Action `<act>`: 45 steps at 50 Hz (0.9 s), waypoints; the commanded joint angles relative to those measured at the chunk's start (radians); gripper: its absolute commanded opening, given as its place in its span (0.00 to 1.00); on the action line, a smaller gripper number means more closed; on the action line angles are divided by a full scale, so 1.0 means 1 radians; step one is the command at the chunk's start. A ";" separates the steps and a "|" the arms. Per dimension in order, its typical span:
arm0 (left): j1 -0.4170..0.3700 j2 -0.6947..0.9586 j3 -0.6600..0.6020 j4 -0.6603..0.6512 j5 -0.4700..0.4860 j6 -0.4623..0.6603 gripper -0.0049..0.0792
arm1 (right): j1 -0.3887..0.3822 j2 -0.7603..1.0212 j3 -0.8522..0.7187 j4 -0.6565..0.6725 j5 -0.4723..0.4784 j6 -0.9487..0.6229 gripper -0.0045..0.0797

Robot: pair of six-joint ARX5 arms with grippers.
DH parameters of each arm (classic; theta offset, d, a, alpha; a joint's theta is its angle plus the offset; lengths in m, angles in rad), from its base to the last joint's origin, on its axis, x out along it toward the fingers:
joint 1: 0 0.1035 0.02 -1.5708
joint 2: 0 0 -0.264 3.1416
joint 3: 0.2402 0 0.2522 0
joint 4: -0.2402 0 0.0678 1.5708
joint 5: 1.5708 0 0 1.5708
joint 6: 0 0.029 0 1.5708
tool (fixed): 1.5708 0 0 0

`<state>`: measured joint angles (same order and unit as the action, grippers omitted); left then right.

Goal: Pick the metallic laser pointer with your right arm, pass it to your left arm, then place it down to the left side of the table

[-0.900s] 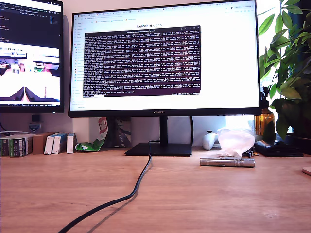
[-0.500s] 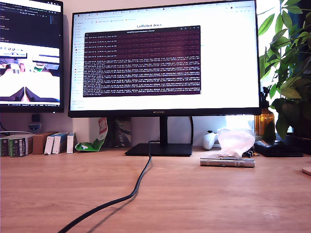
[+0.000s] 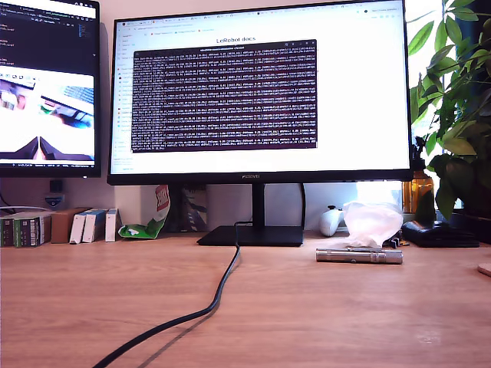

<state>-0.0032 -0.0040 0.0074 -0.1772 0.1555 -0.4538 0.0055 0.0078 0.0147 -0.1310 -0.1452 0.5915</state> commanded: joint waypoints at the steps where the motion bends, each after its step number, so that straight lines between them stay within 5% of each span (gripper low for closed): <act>1: 0.005 -0.008 -0.026 0.042 0.066 -0.011 0.03 | -0.005 -0.006 0.005 0.022 -0.092 0.014 0.07; 8: -0.007 -0.008 -0.014 0.143 0.206 -0.010 0.03 | 0.003 0.003 0.083 -0.030 -0.210 0.014 0.07; 26: -0.025 -0.002 0.032 0.230 0.333 0.060 0.03 | 0.004 0.307 0.334 -0.160 -0.312 -0.136 0.04; 35: -0.026 -0.002 0.032 0.259 0.362 0.088 0.03 | 0.008 0.567 0.486 -0.208 -0.395 -0.320 0.04; 45: -0.026 -0.002 0.032 0.257 0.361 0.088 0.03 | 0.010 0.831 0.678 -0.327 -0.396 -0.697 0.04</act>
<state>-0.0265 -0.0036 0.0338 0.0746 0.5152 -0.3775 0.0082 0.7963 0.6579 -0.4393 -0.5373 -0.0032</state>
